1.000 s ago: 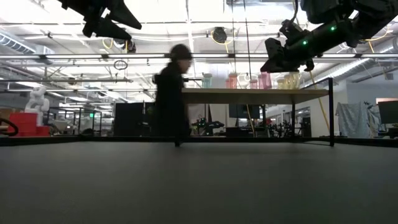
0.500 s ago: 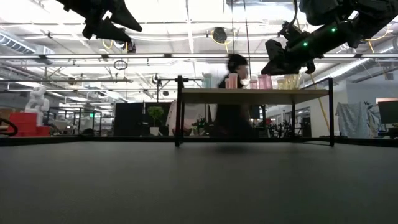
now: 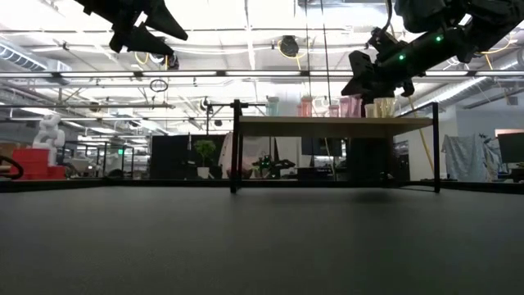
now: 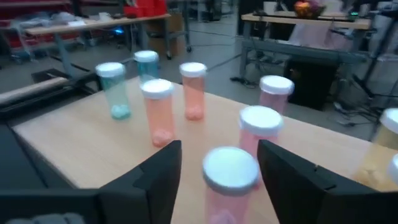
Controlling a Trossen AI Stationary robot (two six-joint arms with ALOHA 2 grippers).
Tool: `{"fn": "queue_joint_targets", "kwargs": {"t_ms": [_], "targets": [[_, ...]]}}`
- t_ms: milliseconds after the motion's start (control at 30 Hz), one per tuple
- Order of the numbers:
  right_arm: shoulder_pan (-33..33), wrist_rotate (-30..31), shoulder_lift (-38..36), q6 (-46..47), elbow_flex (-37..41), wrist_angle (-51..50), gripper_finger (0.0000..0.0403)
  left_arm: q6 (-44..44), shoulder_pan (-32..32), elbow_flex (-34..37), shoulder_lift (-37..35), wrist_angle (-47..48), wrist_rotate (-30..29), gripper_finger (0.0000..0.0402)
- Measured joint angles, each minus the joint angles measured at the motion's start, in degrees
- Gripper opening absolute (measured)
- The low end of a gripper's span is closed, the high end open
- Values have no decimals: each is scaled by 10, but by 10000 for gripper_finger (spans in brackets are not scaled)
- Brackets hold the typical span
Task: Pick and place medicine bottles onto shelf by color
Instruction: Put the orange pill bottle on the shelf aligned with the other orange pill bottles
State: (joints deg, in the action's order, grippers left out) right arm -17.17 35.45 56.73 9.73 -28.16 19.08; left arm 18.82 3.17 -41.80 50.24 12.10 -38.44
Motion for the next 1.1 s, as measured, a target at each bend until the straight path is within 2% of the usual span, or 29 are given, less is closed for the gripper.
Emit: {"fn": "queue_joint_targets", "kwargs": {"t_ms": [233,367,500,633,800,867,967,1100], "targets": [[0,-58,-43,-40,0,77,216,8,9,0,0,0,0,303],[4,-63,-86,-71,-16,76,217,14,11,0,0,0,0,303],[31,-107,-111,-119,-61,38,217,27,10,0,0,-5,0,303],[85,-149,-81,-194,-189,-135,217,26,10,0,0,-31,0,303],[167,-152,37,-246,-396,-379,217,-3,10,0,0,-74,0,303],[195,-168,88,-221,-470,-470,217,-12,10,0,0,-89,0,303],[230,-244,158,-138,-551,-594,217,-7,10,0,0,-105,10,303],[302,-353,228,-48,-577,-705,217,4,12,0,0,-108,53,303]]}}
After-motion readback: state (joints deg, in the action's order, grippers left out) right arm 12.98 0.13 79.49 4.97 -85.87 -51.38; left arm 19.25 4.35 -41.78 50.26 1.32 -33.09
